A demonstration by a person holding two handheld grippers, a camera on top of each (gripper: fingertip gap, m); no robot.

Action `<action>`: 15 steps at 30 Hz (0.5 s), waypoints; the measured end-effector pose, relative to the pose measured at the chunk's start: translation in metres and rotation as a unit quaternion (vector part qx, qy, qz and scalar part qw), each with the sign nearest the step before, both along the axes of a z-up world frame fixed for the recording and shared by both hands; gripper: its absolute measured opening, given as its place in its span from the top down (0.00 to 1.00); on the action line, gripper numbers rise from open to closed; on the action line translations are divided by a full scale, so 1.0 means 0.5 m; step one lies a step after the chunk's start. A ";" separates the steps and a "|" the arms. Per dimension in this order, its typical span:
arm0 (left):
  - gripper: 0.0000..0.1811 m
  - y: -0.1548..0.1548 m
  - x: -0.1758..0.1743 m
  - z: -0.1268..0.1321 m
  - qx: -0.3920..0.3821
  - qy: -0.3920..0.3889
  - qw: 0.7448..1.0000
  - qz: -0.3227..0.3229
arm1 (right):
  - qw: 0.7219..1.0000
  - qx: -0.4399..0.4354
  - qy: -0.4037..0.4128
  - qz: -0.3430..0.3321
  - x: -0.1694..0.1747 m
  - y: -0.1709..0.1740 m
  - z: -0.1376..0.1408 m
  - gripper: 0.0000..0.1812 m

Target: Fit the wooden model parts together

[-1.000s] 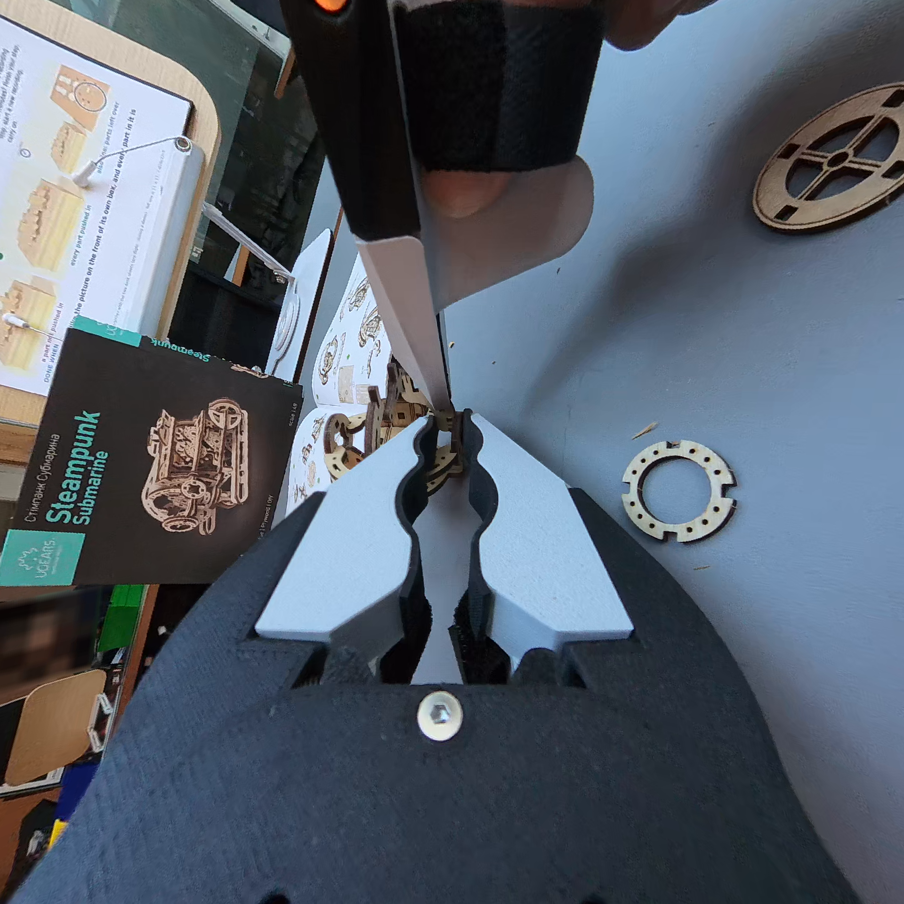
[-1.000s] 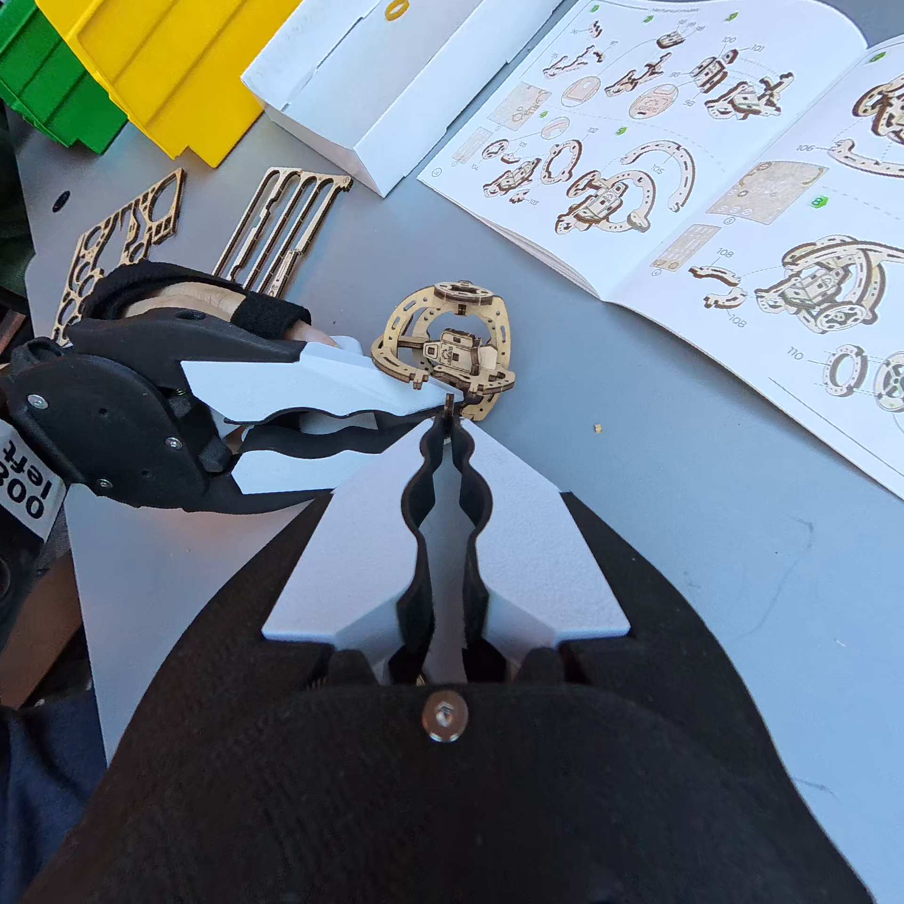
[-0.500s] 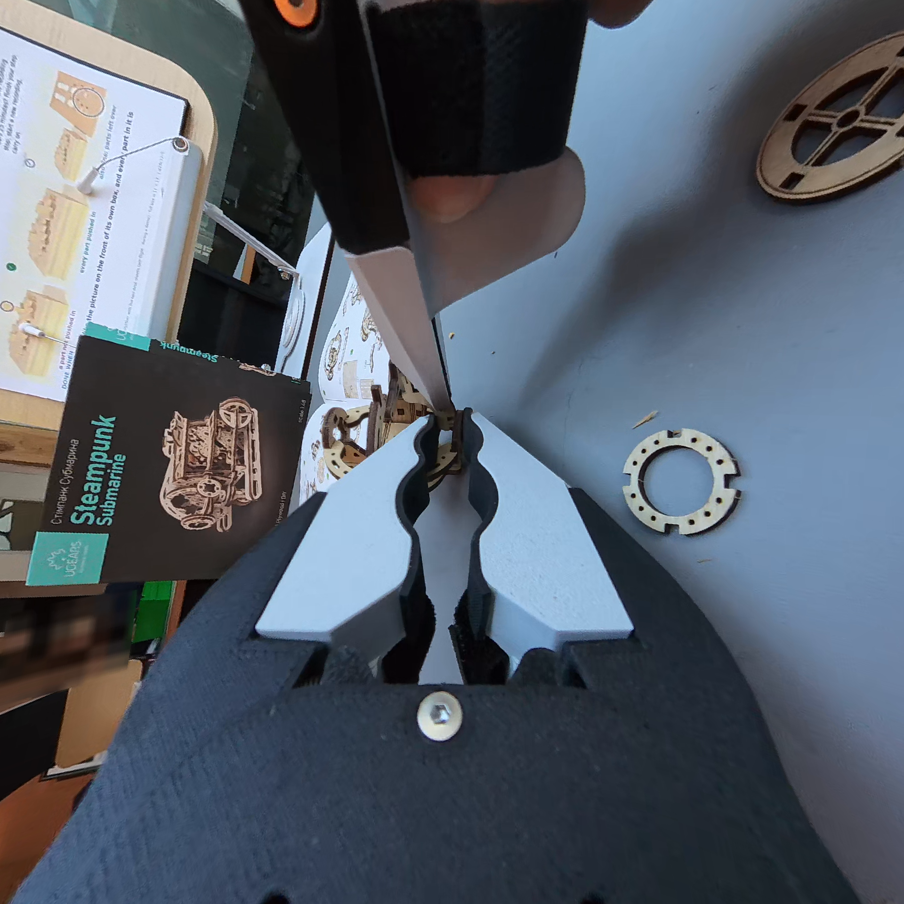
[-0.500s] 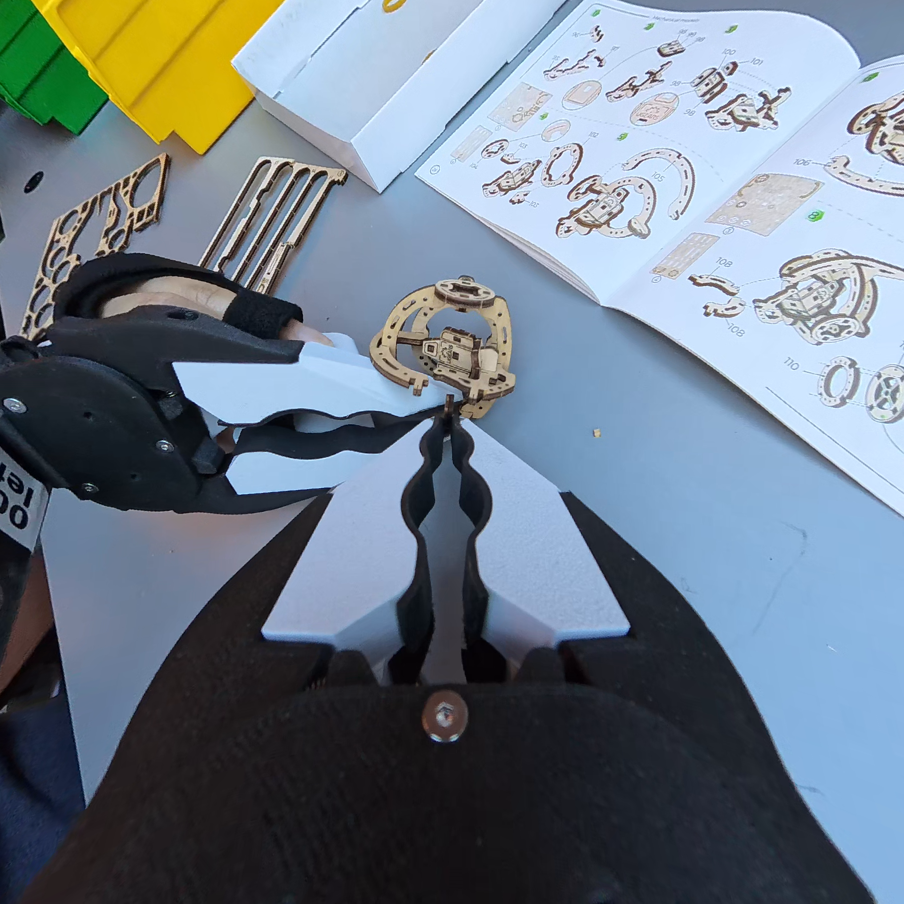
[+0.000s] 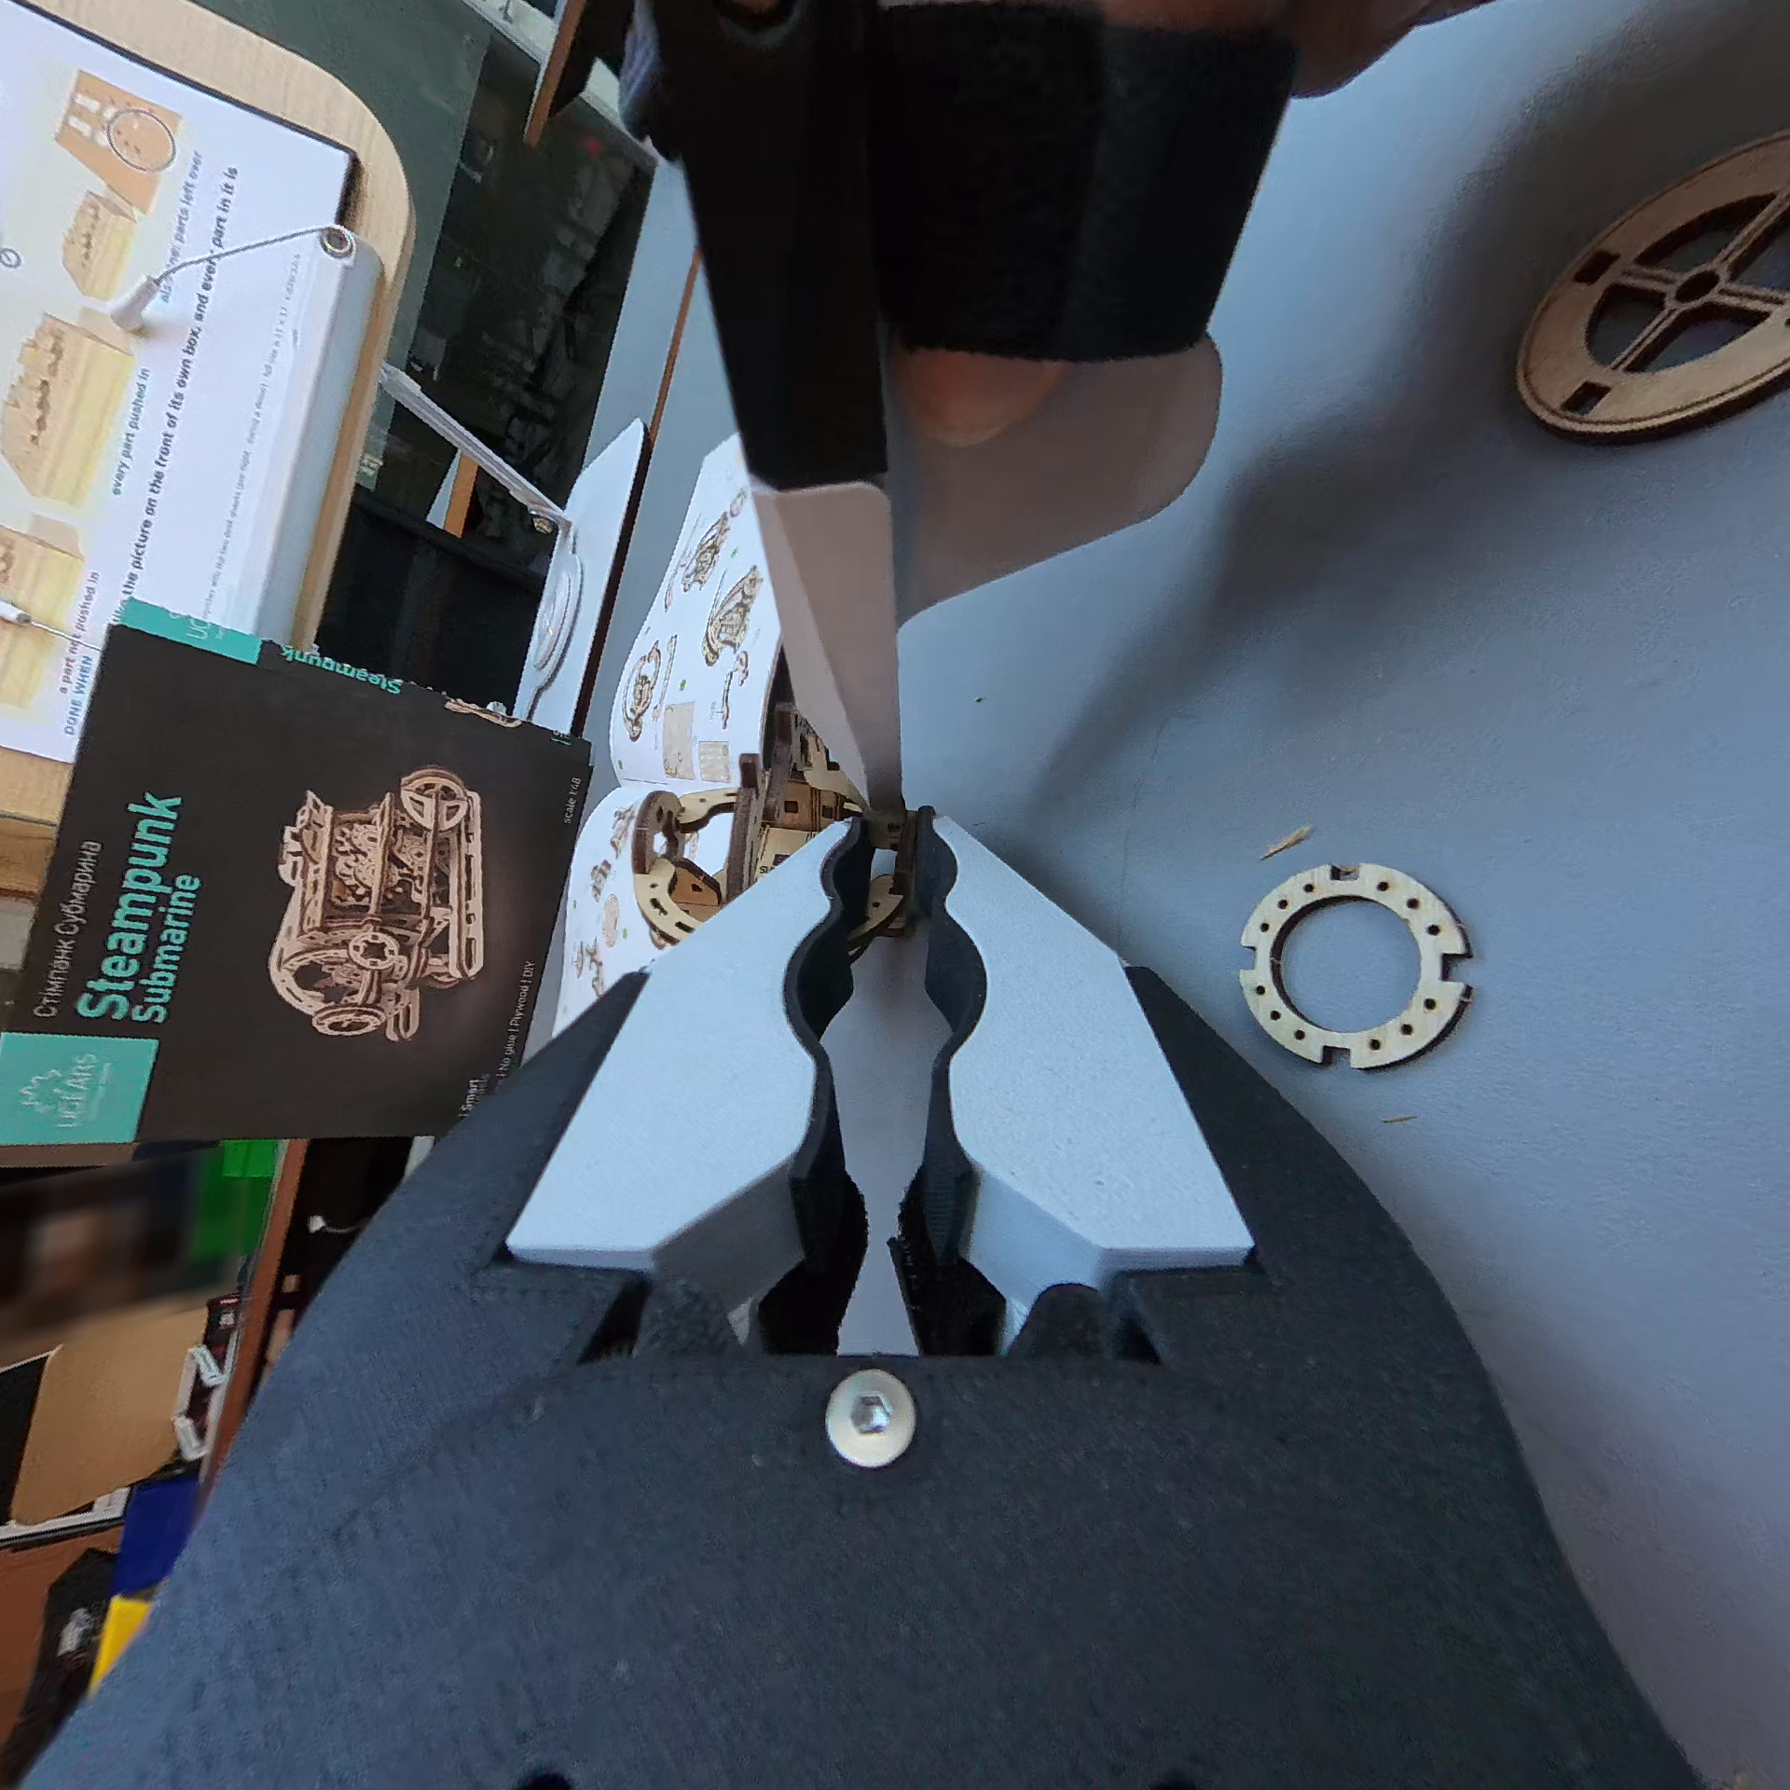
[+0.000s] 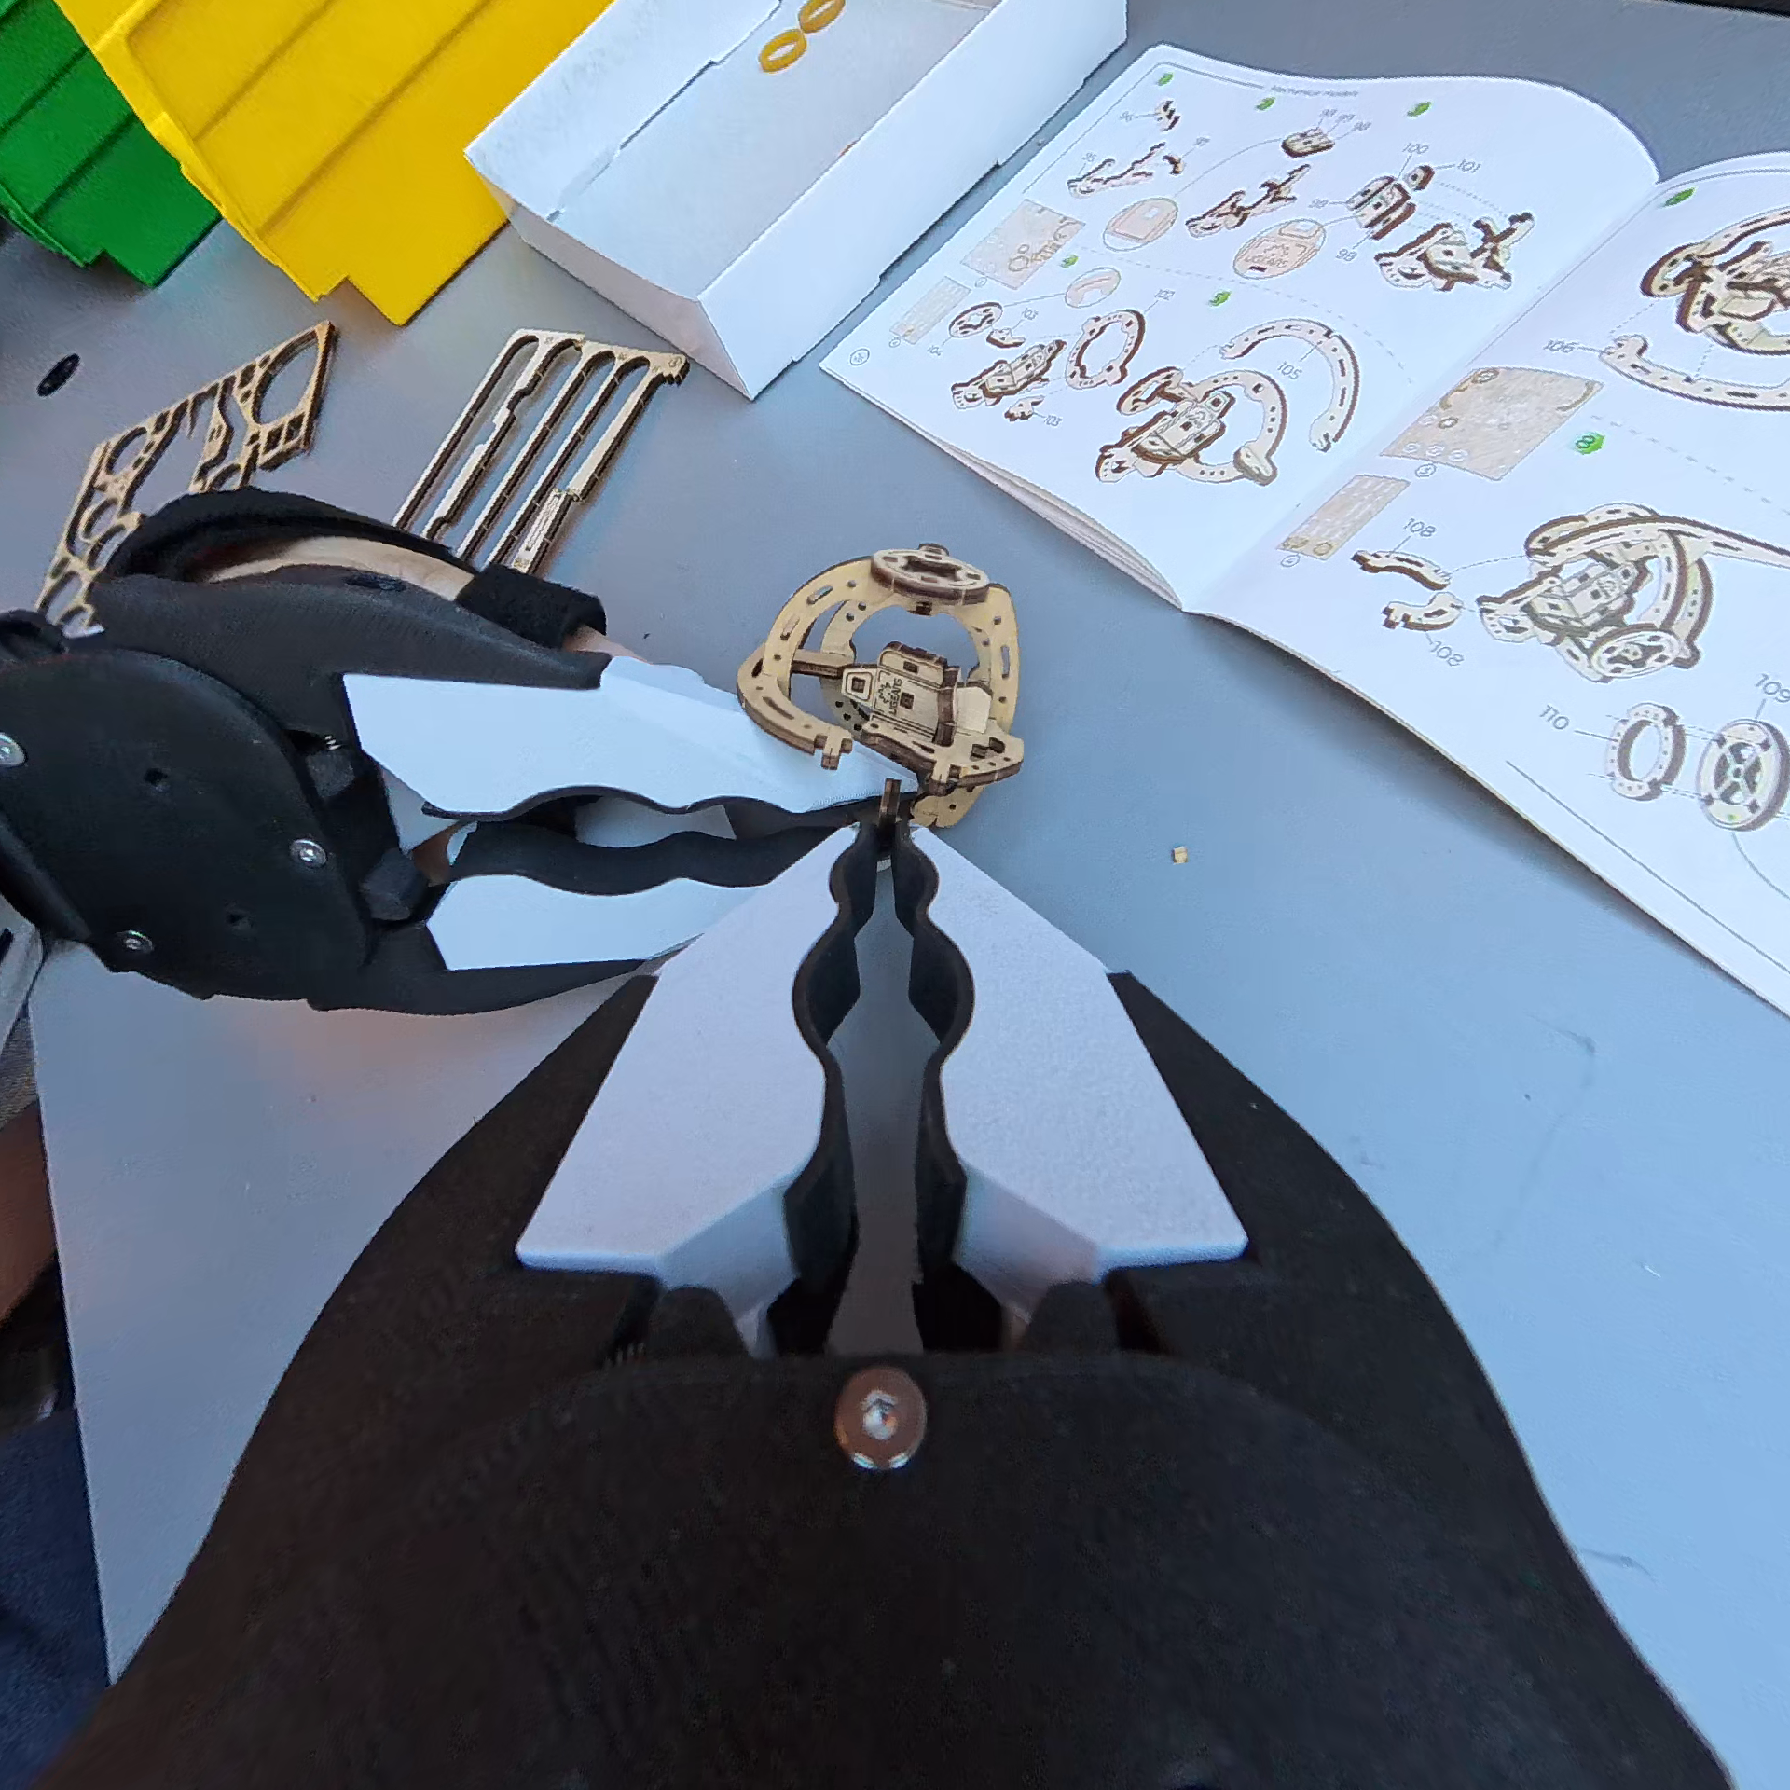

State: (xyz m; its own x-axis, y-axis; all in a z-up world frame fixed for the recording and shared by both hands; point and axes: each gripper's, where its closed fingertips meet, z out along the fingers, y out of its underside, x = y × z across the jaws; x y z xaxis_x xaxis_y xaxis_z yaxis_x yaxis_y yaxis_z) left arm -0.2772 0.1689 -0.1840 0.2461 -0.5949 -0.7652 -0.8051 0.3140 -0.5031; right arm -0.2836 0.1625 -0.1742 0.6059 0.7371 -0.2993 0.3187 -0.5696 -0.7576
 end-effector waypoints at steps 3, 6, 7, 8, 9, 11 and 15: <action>0.95 -0.002 0.004 -0.001 -0.005 -0.003 1.000 -0.006 | 1.000 -0.003 0.002 0.001 0.003 -0.001 -0.001 0.99; 0.95 -0.002 0.005 0.000 0.012 0.004 1.000 -0.003 | 1.000 -0.013 0.009 0.002 0.004 0.000 0.000 0.99; 0.95 -0.002 0.005 0.001 0.019 0.005 1.000 -0.004 | 1.000 -0.013 0.010 0.002 0.003 0.000 0.001 0.99; 0.95 -0.003 0.004 0.001 0.022 0.006 1.000 -0.004 | 1.000 -0.014 0.009 0.003 0.003 0.000 0.001 0.99; 0.95 -0.003 0.004 0.001 0.023 0.007 1.000 -0.005 | 1.000 -0.013 0.009 0.005 0.002 -0.001 0.001 0.99; 0.95 -0.003 0.003 0.002 0.027 0.007 1.000 -0.005 | 1.000 -0.014 0.009 0.005 0.002 -0.001 0.002 0.99; 0.95 -0.002 0.003 0.000 0.046 0.025 0.999 -0.003 | 1.000 -0.014 0.003 0.007 0.002 -0.001 -0.001 0.99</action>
